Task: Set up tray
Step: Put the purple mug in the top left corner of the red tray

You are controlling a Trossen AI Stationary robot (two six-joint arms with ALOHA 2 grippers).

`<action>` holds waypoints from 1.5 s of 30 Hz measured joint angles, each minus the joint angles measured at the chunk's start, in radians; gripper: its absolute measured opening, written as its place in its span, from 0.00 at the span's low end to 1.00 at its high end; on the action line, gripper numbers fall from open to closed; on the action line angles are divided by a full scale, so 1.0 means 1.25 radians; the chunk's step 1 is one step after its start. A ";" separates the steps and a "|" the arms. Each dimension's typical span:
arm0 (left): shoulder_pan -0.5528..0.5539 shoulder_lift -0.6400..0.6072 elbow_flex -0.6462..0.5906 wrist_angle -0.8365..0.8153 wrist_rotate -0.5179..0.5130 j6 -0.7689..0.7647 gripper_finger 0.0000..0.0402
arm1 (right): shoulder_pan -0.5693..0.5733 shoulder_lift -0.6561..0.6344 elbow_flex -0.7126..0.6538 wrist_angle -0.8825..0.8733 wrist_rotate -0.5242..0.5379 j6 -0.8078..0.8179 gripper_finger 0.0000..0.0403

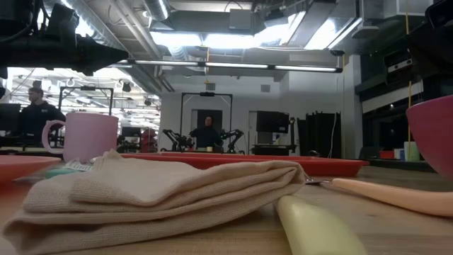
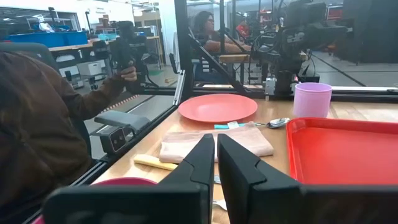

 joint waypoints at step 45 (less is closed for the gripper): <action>-0.002 0.005 0.027 -0.088 0.134 -0.006 0.01 | -0.001 0.005 0.003 0.079 0.349 -0.020 0.07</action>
